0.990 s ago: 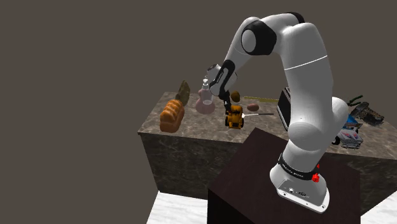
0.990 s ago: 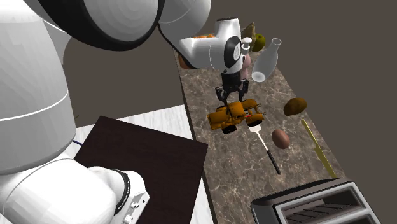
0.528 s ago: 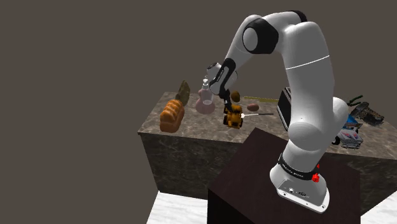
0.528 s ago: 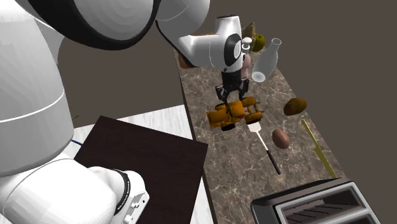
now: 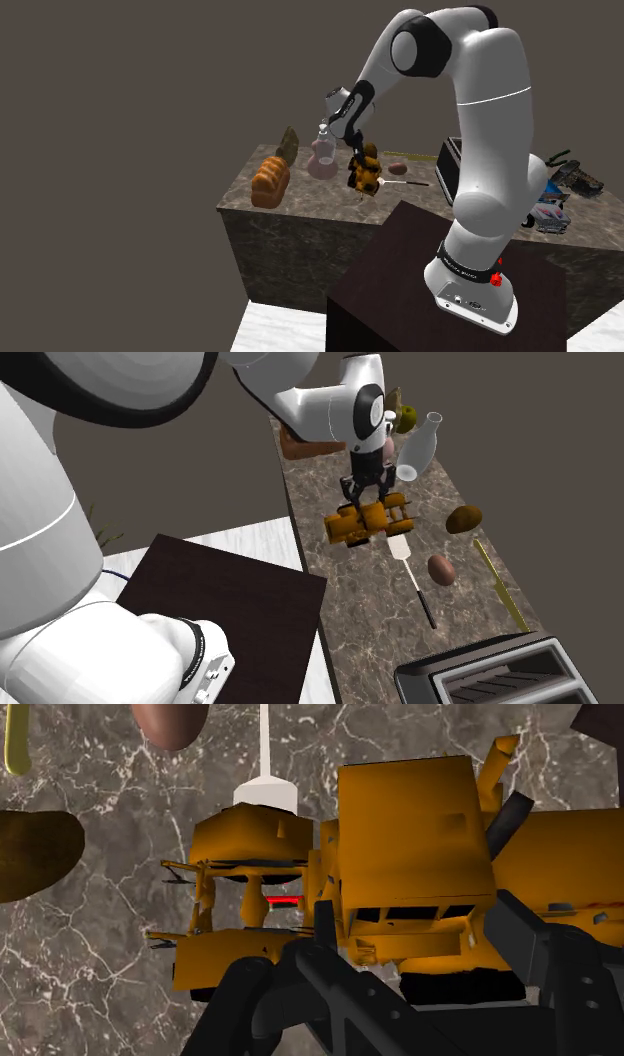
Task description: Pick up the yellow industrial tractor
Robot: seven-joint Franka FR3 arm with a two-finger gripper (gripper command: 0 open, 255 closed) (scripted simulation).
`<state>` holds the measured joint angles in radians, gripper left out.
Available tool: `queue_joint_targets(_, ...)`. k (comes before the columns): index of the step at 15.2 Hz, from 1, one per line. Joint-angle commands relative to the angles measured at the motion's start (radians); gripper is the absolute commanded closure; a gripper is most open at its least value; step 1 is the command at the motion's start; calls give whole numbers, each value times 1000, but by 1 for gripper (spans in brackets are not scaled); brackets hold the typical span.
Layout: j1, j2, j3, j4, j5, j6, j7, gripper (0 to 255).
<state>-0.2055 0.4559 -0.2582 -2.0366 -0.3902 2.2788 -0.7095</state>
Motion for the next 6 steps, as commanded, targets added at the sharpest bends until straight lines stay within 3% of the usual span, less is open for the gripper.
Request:
queue_joint_targets(1,2,-21,-1,1,0,-19,-6,255)
queue_joint_targets(6,5,-53,-2,2,1,-51,-17,255)
